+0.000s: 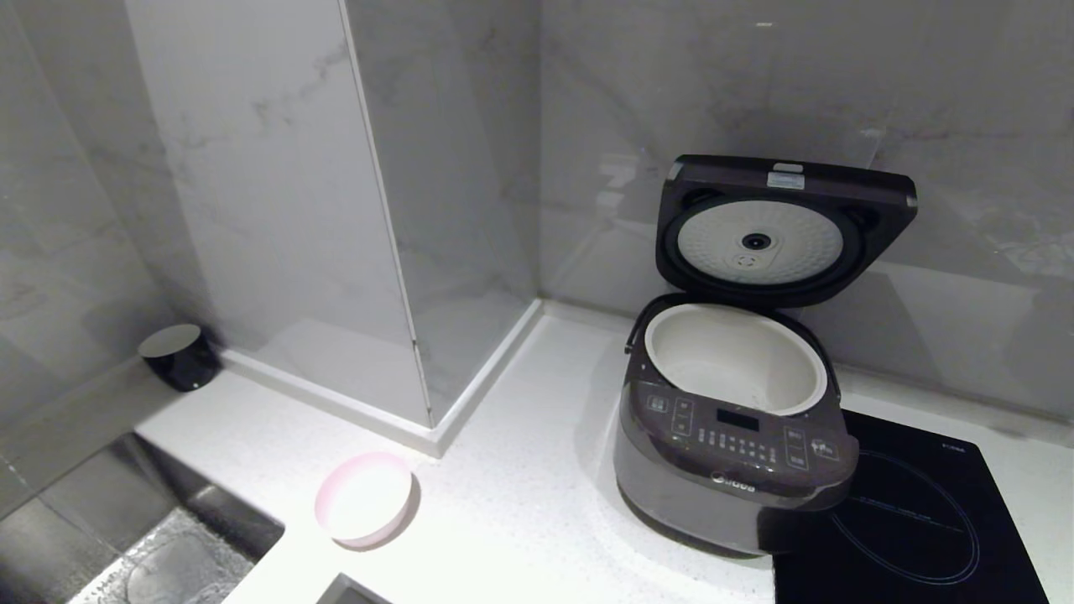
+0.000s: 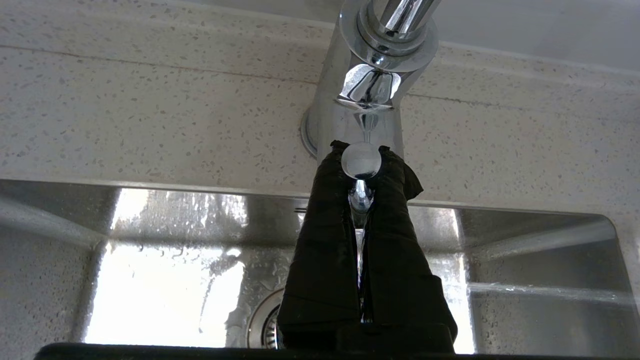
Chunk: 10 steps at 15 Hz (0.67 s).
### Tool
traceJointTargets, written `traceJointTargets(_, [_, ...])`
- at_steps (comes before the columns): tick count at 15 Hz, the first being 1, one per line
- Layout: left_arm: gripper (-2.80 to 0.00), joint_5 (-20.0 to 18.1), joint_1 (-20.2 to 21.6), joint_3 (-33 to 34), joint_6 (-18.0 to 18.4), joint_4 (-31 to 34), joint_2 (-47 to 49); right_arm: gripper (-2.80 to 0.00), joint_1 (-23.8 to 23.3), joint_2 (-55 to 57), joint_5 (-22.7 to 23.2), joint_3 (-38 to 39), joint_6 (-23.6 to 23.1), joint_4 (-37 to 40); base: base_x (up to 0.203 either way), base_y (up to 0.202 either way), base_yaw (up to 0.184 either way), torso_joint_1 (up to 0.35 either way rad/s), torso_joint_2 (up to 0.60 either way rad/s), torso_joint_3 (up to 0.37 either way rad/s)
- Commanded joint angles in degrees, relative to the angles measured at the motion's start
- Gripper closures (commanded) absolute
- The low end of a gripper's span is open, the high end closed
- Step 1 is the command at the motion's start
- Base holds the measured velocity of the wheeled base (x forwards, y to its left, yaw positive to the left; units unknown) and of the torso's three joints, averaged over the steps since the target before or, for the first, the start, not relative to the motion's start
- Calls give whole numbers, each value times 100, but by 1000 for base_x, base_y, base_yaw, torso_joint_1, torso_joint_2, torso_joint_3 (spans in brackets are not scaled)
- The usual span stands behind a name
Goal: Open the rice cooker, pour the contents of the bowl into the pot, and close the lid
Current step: Turn on the tap
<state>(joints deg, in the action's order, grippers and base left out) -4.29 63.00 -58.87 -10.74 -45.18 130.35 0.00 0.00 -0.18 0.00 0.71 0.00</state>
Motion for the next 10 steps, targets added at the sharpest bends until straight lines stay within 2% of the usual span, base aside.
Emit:
traceJointTargets(1, [0, -2, 10, 16, -7, -34, -15, 0, 0, 0, 1, 0, 0, 0, 0, 0, 0, 0, 0, 0])
traceJointTargets(10, [0, -2, 19, 121, -25, -34, -72, 0, 0, 0, 1, 0, 0, 0, 0, 0, 0, 0, 0, 0])
